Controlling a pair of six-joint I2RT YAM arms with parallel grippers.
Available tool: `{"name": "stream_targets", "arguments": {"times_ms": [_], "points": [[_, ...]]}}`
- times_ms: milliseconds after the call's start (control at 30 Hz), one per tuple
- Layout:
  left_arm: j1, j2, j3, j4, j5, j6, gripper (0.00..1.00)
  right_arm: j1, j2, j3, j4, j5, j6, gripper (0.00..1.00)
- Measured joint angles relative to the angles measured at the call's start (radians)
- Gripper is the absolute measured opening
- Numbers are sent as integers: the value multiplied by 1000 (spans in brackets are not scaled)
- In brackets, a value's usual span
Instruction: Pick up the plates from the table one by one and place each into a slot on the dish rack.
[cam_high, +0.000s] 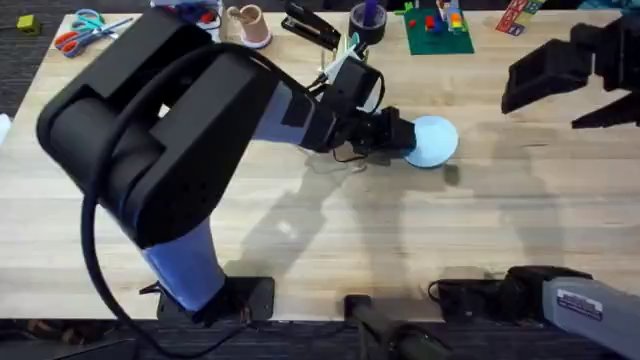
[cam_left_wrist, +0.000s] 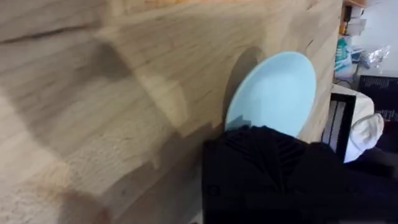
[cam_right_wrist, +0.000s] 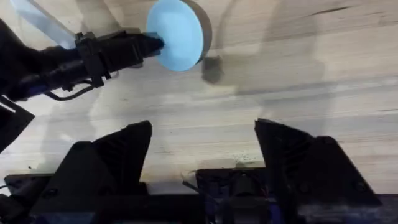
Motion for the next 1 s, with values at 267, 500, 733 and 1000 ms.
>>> {"name": "stream_targets", "arguments": {"times_ms": [267,500,733,1000], "points": [[0,0,0,0,0,0,41,-34,0,-57,54,-86,-31,992],[0,0,0,0,1,0,41,-162,0,-199,179,-230,-89,992],[0,0,0,0,1,0,41,-237,0,-314,314,-336,-153,994],[0,0,0,0,1,0,41,-276,70,-388,388,-459,-216,995]]}}
